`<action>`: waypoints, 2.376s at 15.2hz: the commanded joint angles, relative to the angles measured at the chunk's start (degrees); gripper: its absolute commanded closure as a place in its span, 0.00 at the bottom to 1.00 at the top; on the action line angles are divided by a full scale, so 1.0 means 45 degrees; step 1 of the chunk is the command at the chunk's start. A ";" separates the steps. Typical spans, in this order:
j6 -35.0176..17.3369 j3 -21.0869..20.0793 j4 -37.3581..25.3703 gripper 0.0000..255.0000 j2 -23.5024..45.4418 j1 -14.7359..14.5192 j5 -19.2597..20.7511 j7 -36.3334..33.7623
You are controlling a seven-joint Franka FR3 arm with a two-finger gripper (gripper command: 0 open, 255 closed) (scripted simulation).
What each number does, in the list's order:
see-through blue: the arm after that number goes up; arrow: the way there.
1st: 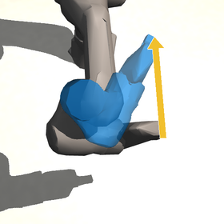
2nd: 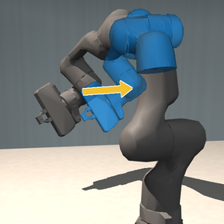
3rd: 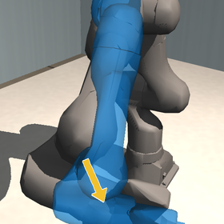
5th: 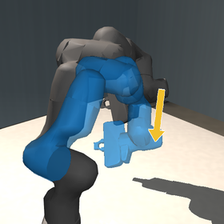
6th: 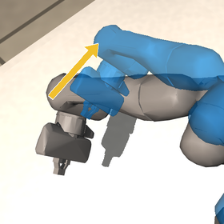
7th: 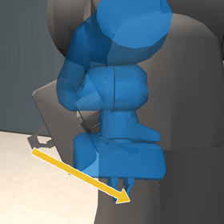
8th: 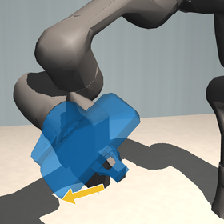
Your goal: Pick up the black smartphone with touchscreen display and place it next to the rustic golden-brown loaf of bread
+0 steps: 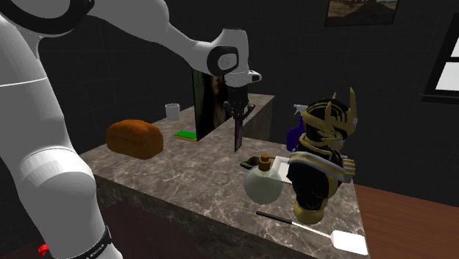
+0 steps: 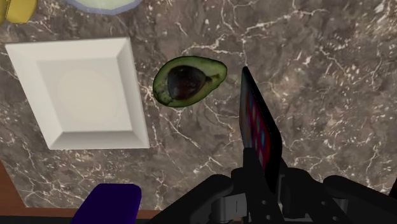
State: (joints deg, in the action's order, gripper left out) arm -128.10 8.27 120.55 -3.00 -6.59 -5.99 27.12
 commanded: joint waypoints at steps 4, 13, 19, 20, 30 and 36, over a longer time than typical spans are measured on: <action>0.0850 -0.0002 -0.0611 1.00 -0.0243 0.0009 0.0105 -0.0118; 0.2358 -0.0009 -0.1860 1.00 -0.0512 0.0017 0.0232 -0.0298; 0.3374 -0.0011 -0.2825 1.00 -0.0567 0.0020 0.0281 -0.0394; 0.3544 -0.0010 -0.2996 1.00 -0.0567 0.0021 0.0286 -0.0408; 0.4406 -0.0451 -0.2899 1.00 -0.1596 -0.0273 0.0531 -0.1274; 0.4270 -0.1481 -0.0933 1.00 -0.3520 -0.0797 0.0711 -0.2874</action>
State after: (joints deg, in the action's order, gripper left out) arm -109.12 2.35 114.97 -17.15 -9.83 -2.87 15.36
